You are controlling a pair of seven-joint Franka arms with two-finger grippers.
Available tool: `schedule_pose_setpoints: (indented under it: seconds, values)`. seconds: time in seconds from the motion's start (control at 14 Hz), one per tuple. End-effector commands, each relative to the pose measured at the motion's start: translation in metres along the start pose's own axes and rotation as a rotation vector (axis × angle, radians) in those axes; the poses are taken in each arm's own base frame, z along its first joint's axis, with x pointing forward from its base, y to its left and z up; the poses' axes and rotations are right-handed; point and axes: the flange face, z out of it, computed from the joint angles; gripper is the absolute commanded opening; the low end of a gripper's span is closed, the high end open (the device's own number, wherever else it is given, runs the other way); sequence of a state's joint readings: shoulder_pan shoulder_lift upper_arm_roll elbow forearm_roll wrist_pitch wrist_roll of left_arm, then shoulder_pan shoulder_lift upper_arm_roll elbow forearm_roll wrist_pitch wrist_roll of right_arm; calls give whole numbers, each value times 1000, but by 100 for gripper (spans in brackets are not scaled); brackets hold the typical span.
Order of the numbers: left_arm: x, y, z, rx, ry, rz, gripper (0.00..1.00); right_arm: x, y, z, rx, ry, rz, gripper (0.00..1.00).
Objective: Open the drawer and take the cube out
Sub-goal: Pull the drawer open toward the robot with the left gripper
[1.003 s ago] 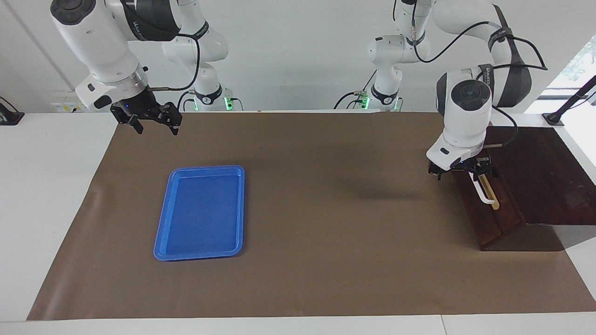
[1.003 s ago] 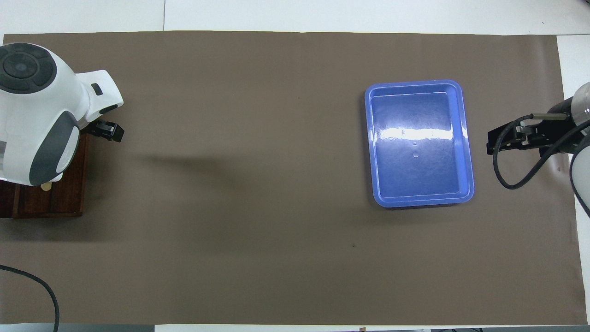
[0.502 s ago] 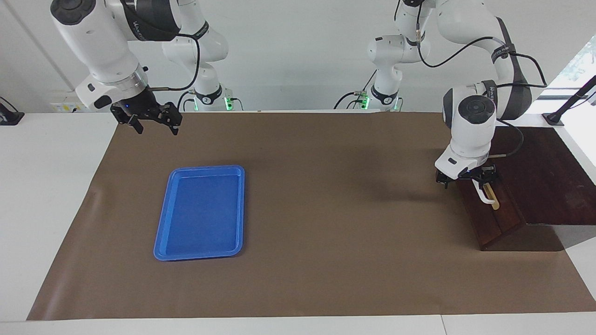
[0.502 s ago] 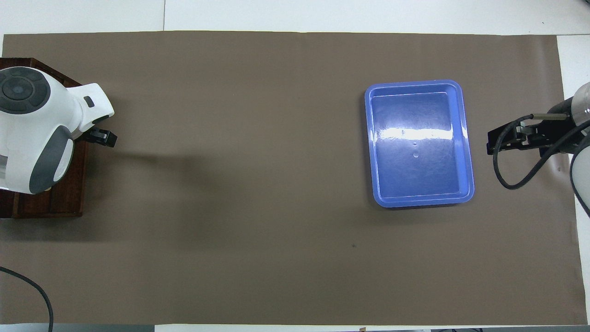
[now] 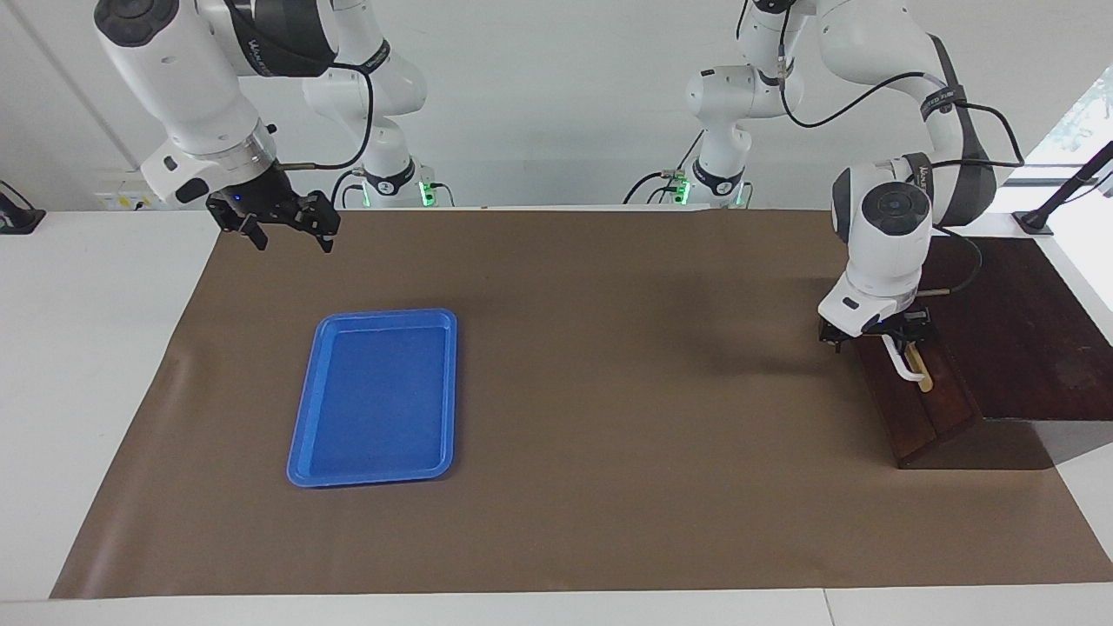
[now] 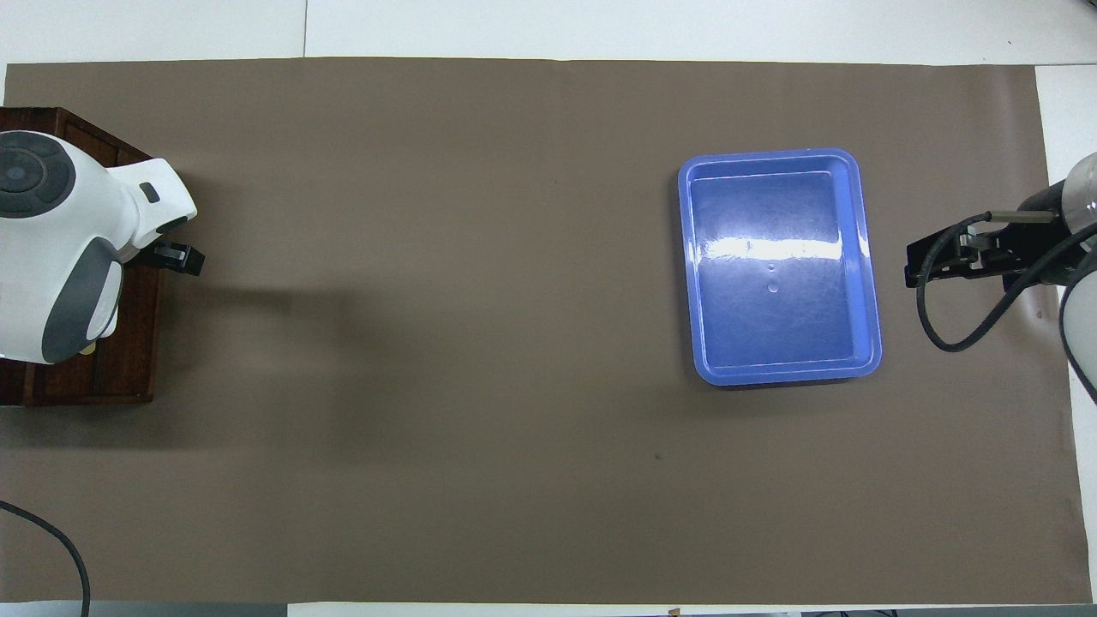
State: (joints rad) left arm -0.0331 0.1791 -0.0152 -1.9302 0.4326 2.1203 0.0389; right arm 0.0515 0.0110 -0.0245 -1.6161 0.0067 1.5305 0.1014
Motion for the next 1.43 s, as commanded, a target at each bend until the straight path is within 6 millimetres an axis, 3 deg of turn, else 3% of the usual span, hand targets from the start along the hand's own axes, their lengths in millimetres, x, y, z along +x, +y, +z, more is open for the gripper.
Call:
schedule_pose_setpoints:
  seconds: [0.0,0.36,0.93,1.36]
  values:
    - [-10,3,5,13,21,5,100,-6,4,0,-5,-4,-11,100]
    - [-1,18,6,4,53,-148,100,-6,3,0,-5,-4,-13,100]
    - [16,78,-16,-88,67,-280,100,-7,4,-1,-5,-7,-5,100]
    - [24,129,-40,-135,69,-354,100,1,38,-9,-4,63,36,100]
